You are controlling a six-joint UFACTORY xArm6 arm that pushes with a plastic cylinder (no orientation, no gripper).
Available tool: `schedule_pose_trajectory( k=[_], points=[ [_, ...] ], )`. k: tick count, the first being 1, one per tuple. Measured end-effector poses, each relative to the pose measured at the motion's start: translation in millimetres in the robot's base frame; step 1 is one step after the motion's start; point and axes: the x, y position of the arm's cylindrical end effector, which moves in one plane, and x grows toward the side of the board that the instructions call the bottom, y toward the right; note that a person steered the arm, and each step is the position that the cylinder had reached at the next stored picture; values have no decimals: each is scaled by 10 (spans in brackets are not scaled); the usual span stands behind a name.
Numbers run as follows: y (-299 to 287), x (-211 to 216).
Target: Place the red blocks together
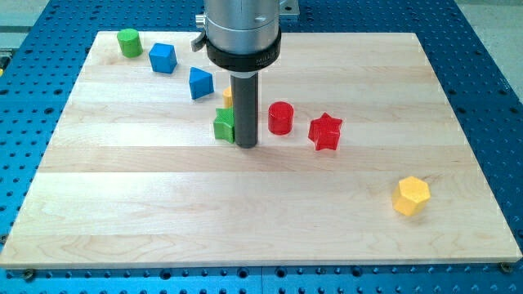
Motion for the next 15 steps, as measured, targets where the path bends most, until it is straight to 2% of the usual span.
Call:
schedule_pose_trajectory(
  k=[1, 2, 4, 5, 6, 8, 9, 10, 12, 13, 15],
  points=[
    [823, 16],
    [1052, -88],
    [493, -367],
    [611, -726],
    [189, -1111],
    [-287, -917],
    [-145, -1102],
    [162, -993],
    [237, -707],
    [287, -698],
    [2060, -656]
  ],
)
